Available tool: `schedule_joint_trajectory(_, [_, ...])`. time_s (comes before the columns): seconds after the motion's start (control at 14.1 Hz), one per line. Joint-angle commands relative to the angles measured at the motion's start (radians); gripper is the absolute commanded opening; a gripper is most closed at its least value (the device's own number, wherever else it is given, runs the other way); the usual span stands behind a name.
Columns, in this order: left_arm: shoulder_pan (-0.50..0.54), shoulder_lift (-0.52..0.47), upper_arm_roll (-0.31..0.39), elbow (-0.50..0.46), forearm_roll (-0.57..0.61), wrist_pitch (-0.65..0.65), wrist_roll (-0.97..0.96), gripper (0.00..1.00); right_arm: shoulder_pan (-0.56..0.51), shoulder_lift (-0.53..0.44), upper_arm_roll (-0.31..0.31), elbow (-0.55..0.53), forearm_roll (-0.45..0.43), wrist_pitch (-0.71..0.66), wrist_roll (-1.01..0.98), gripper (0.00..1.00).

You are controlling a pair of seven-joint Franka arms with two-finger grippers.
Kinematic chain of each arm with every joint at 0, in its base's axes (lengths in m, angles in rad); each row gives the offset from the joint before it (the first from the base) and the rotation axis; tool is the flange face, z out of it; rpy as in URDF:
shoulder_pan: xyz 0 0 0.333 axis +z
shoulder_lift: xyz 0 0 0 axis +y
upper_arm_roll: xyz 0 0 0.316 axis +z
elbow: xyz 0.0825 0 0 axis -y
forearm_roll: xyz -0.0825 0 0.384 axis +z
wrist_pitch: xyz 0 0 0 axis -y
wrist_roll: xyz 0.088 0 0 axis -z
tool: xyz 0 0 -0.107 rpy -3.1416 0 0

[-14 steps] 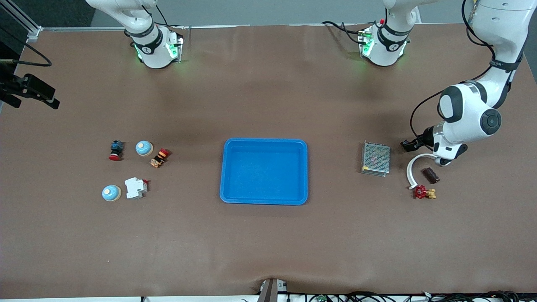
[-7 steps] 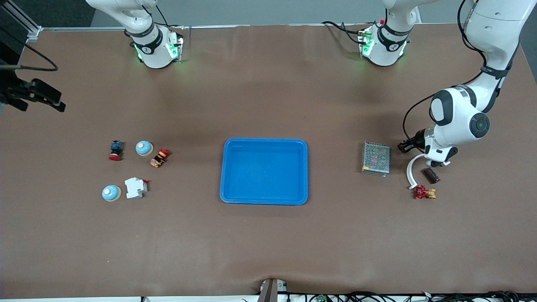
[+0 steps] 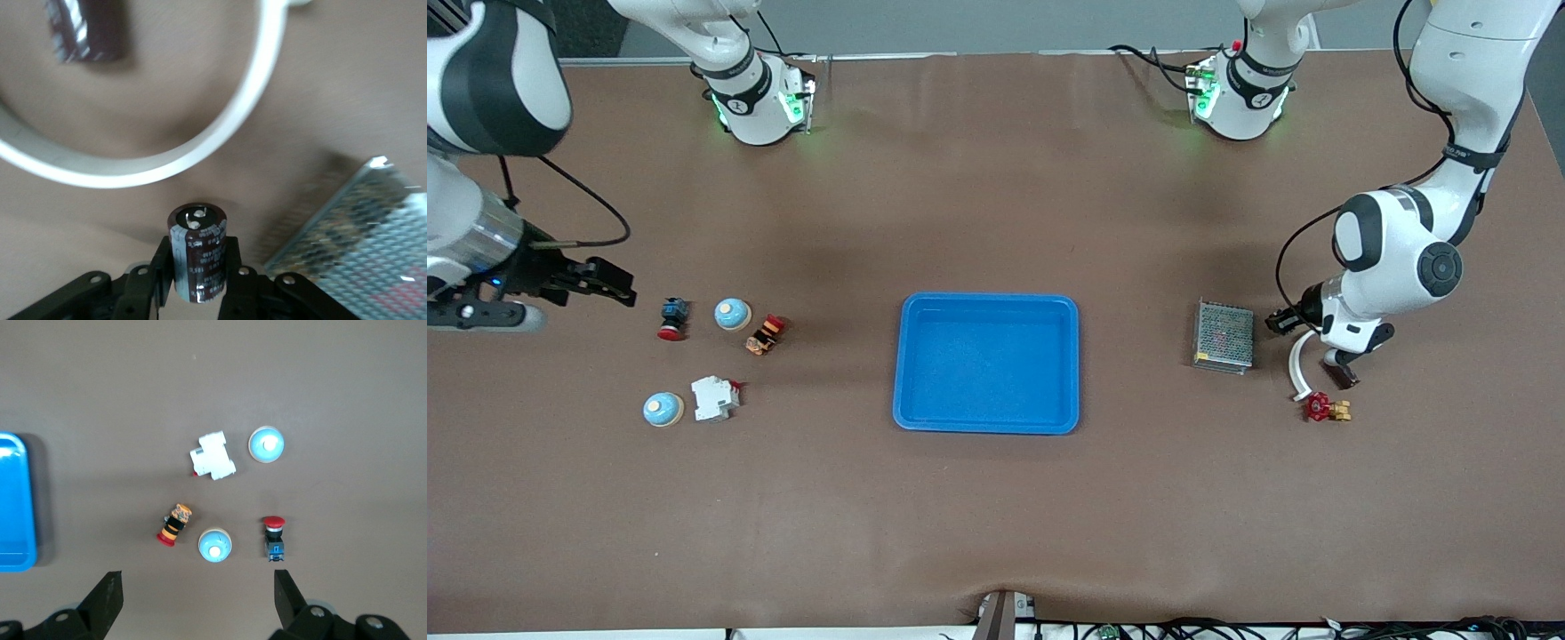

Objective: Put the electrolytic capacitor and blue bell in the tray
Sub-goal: 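Grasp the small capacitor with the left gripper while the right gripper reaches the bell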

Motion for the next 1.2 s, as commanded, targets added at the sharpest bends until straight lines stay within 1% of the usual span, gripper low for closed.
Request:
schedule_joint_trajectory(0.0, [-0.006, -0.031, -0.051, 0.039, -0.012, -0.009, -0.006, 0.00, -0.023, 0.058, -0.001, -0.021, 0.008, 0.028, -0.037, 1.00])
schedule_joint_trajectory(0.07, [-0.006, -0.031, -0.076, 0.065, -0.012, -0.032, -0.016, 0.00, -0.028, 0.084, -0.001, -0.019, 0.011, 0.057, -0.062, 1.00])
schedule_joint_trajectory(0.21, [-0.009, -0.028, -0.099, 0.152, -0.011, -0.120, -0.033, 0.00, -0.028, 0.150, -0.004, -0.015, 0.011, 0.122, -0.141, 1.00])
schedule_joint_trajectory(0.43, [-0.047, -0.021, -0.116, 0.280, -0.011, -0.249, -0.036, 0.00, -0.072, 0.267, -0.003, -0.011, 0.011, 0.257, -0.379, 1.00])
schedule_joint_trajectory(0.57, [-0.094, -0.015, -0.116, 0.341, -0.011, -0.300, -0.078, 0.00, -0.078, 0.313, -0.004, -0.010, 0.010, 0.314, -0.520, 1.00])
schedule_joint_trajectory(0.71, [-0.174, -0.003, -0.116, 0.372, -0.011, -0.308, -0.190, 0.00, -0.080, 0.346, -0.006, -0.011, 0.001, 0.357, -0.687, 1.00])
schedule_joint_trajectory(0.99, [-0.332, 0.070, -0.115, 0.426, -0.005, -0.300, -0.388, 0.00, -0.106, 0.434, -0.006, -0.008, 0.001, 0.456, -0.957, 1.00])
schedule_joint_trajectory(1.13, [-0.393, 0.101, -0.116, 0.438, -0.009, -0.281, -0.492, 0.00, -0.110, 0.489, -0.006, 0.036, -0.001, 0.483, -1.060, 1.00])
